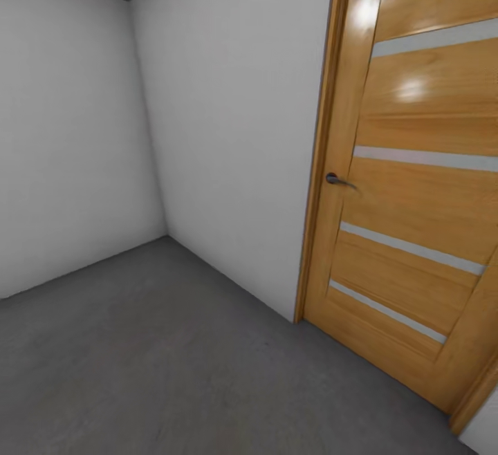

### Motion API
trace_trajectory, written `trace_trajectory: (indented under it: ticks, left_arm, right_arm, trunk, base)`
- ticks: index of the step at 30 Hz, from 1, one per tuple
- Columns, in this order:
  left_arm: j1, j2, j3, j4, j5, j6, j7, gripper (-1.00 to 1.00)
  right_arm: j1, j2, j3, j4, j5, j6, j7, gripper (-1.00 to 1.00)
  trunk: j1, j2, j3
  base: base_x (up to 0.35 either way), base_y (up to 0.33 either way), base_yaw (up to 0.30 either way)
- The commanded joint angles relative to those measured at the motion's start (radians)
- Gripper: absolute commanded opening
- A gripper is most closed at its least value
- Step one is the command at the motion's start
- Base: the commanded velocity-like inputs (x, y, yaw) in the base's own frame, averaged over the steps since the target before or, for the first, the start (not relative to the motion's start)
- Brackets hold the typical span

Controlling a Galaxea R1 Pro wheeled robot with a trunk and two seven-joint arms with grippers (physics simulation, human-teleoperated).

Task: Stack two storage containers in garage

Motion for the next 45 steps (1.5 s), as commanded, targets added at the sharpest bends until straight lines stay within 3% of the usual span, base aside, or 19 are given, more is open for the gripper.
trace_trajectory:
  ticks: [1, 21, 45]
  left_arm:
    - [0.000, 0.000, 0.001, 0.000, 0.001, -0.002, 0.000, 1.00]
    - [0.000, 0.000, 0.001, 0.000, 0.001, -0.002, 0.000, 1.00]
    - [0.000, 0.000, 0.001, 0.000, 0.001, -0.002, 0.000, 1.00]
  right_arm:
    - [-0.001, 0.000, 0.008, 0.002, -0.009, -0.004, 0.001, 1.00]
    - [-0.001, 0.001, 0.008, 0.002, -0.009, -0.004, 0.001, 1.00]
    - [-0.002, 0.001, 0.008, 0.002, -0.009, -0.004, 0.001, 1.00]
  trunk:
    - [0.001, 0.000, -0.001]
    - [0.001, 0.000, -0.001]
    - [0.001, 0.000, -0.001]
  base:
    - [0.324, 0.000, -0.245]
    - [0.324, 0.008, -0.245]
    - [0.324, 0.101, -0.245]
